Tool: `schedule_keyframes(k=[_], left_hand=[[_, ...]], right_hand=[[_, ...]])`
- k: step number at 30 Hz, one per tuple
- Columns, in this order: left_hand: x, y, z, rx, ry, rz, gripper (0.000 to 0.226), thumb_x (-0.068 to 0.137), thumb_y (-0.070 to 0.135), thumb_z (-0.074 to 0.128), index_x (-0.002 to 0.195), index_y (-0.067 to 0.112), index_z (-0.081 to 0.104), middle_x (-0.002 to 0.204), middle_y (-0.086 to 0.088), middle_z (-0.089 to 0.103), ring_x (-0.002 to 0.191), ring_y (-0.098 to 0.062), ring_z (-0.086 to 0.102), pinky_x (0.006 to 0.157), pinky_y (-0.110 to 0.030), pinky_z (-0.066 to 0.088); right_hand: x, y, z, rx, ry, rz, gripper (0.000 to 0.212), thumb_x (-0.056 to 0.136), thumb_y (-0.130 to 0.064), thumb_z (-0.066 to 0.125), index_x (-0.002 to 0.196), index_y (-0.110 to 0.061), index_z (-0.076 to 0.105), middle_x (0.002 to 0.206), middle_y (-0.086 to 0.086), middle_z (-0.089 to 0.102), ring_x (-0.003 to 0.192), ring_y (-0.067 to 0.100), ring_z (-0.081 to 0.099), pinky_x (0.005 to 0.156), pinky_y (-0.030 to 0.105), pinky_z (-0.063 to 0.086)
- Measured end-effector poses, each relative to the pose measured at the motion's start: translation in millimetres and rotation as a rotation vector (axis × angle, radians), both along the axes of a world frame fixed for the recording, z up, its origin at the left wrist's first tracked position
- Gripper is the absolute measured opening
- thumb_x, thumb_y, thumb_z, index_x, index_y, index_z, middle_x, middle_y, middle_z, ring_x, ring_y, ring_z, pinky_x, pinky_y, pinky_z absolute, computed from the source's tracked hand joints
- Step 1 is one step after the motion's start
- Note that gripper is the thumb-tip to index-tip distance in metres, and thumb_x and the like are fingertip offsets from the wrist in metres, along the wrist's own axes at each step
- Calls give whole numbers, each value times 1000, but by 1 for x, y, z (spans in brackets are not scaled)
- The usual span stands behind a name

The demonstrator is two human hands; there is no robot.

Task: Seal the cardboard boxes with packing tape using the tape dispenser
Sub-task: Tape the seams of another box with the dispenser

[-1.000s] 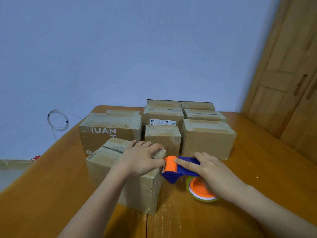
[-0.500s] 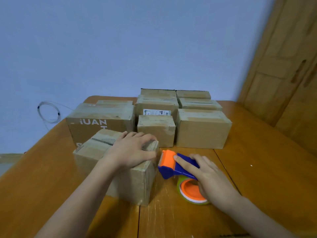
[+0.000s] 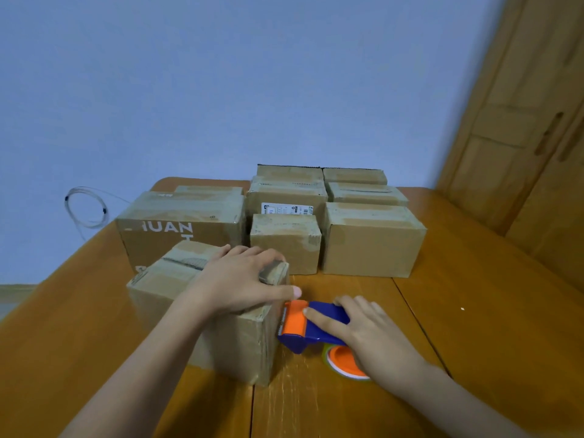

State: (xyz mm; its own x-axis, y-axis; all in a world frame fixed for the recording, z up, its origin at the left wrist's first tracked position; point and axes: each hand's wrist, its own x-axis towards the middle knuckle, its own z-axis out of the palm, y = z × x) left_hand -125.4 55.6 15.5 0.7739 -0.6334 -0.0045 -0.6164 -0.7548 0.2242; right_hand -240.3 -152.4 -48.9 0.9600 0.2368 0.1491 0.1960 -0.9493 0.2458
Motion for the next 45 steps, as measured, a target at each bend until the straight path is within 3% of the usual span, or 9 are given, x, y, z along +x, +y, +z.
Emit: schedule_keyframes(k=[4, 7, 12, 17, 20, 27, 33, 37, 45], left_hand=[[-6, -13, 6, 161, 11, 34, 85, 71, 77, 53, 141, 35, 28, 146, 1, 39, 139, -26, 28, 116, -49, 11], [-10, -20, 6, 218, 7, 69, 81, 77, 58, 61, 142, 29, 22, 143, -4, 35, 139, -30, 24, 116, -55, 8], [-9, -24, 6, 214, 14, 84, 78, 78, 47, 62, 141, 26, 21, 139, -5, 36, 137, -32, 24, 115, -57, 7], [-12, -25, 6, 206, 7, 88, 74, 80, 44, 60, 140, 24, 22, 140, -7, 35, 137, -34, 23, 115, -58, 7], [-11, -23, 8, 218, 8, 81, 76, 80, 43, 61, 141, 25, 21, 141, -8, 34, 138, -33, 23, 116, -58, 7], [-19, -28, 10, 195, -172, -97, 75, 81, 27, 66, 141, 21, 22, 145, -5, 30, 140, -27, 23, 118, -50, 16], [-11, -17, 19, 91, -275, -606, 30, 85, 33, 53, 112, 24, 63, 122, 7, 55, 120, -10, 42, 115, -38, 19], [-6, -10, 24, 357, -168, -697, 59, 85, 50, 22, 94, 22, 73, 110, 8, 68, 118, -8, 51, 120, -37, -4], [-4, -19, 26, 594, -266, -791, 80, 67, 58, 7, 100, 29, 74, 109, 9, 69, 124, -8, 45, 118, -40, -10]], right_hand=[[4, 2, 8, 47, 79, 74, 88, 89, -25, 65, 145, -40, -1, 143, 11, 35, 126, 30, 39, 98, 39, 38], [5, 4, 16, -11, 103, 74, 82, 97, -23, 52, 146, -41, -11, 148, 11, 20, 132, 30, 25, 104, 40, 29], [7, 7, 23, -172, 17, 97, 100, 61, -21, 89, 141, -30, 31, 112, 18, 57, 92, 33, 57, 69, 43, 50], [9, 17, 13, -308, 48, 167, 84, 48, -24, 94, 125, -32, 60, 87, 14, 59, 72, 31, 57, 56, 39, 47], [12, 9, 14, -242, 43, 110, 80, 77, -21, 78, 144, -34, 35, 110, 17, 54, 95, 34, 54, 74, 43, 46], [4, -14, 29, -85, -21, -100, 73, 100, -22, 45, 149, -42, -6, 138, 8, 29, 124, 29, 33, 99, 38, 30], [17, -36, 27, 128, -160, -233, 96, 62, -9, 85, 142, -38, 40, 104, 7, 58, 87, 24, 58, 69, 34, 48], [24, -44, 33, 260, -237, -206, 83, 91, -6, 54, 148, -45, 9, 133, 3, 41, 116, 22, 43, 94, 31, 36], [45, -36, 21, 488, -221, -101, 84, 81, 9, 55, 145, -39, 31, 118, 5, 48, 104, 27, 47, 84, 32, 35]])
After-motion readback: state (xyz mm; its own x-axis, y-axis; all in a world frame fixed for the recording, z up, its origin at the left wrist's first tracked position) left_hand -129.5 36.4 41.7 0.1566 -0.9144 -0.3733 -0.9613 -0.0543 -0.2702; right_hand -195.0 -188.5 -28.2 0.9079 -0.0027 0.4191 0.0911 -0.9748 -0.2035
